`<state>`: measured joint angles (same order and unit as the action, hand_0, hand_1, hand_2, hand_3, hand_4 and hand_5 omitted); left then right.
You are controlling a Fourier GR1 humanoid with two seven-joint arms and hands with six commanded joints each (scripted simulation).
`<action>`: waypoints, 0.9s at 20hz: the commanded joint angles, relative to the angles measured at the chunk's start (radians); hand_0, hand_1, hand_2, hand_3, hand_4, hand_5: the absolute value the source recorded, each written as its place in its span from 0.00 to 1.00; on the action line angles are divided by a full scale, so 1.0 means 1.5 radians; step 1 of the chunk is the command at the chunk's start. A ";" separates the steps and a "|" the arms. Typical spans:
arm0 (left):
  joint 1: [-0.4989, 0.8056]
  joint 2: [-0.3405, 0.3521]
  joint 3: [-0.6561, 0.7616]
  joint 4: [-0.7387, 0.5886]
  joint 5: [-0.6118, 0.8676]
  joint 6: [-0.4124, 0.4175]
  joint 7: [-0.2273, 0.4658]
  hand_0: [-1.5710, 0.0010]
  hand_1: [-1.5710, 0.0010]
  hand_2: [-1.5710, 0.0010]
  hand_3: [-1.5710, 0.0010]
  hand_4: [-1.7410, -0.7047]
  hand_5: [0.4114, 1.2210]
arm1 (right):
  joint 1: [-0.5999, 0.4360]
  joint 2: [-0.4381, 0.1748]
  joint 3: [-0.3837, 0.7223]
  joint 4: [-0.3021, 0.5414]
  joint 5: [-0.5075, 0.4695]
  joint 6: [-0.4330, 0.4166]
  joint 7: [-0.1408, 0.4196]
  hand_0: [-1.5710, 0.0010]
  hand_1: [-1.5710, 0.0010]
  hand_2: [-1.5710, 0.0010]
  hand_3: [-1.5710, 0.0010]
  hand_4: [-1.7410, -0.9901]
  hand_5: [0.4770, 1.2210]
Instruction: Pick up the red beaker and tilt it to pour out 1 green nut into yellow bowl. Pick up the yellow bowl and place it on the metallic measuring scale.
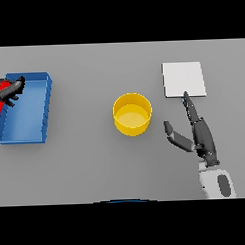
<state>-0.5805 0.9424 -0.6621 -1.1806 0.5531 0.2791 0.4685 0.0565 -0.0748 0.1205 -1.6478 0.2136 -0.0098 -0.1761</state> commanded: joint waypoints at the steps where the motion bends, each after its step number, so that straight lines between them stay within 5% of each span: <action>1: -0.001 0.000 -0.006 0.000 -0.003 -0.008 0.006 0.59 0.64 0.66 0.71 0.89 0.32 | 0.000 0.001 0.002 -0.002 0.007 -0.005 0.000 1.00 1.00 1.00 1.00 0.79 0.27; 5: -0.023 -0.004 -0.034 0.016 -0.046 -0.014 0.019 0.83 0.85 0.86 0.88 0.96 0.29 | 0.007 0.004 0.009 -0.008 0.011 -0.004 -0.003 1.00 1.00 1.00 1.00 0.78 0.29; 11: -0.036 -0.020 -0.033 0.045 -0.075 0.026 -0.008 0.96 0.96 0.96 0.97 1.00 0.30 | 0.011 -0.001 0.017 -0.025 0.035 -0.013 0.032 1.00 1.00 1.00 1.00 0.75 0.26; 16: -0.022 -0.016 -0.020 0.038 -0.072 0.046 -0.051 0.99 0.99 0.99 0.99 1.00 0.34 | -0.030 -0.067 0.059 -0.017 0.093 0.048 0.015 1.00 1.00 1.00 1.00 0.78 0.34; 18: -0.028 -0.026 -0.019 0.037 -0.069 0.045 -0.054 0.99 0.99 0.99 0.99 0.99 0.33 | -0.077 -0.115 0.086 -0.017 0.149 0.079 0.051 1.00 1.00 1.00 1.00 0.73 0.32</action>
<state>-0.6241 0.9026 -0.6913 -1.1251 0.4503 0.3474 0.3864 -0.0601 -0.2474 0.2488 -1.6729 0.4367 0.1086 -0.0987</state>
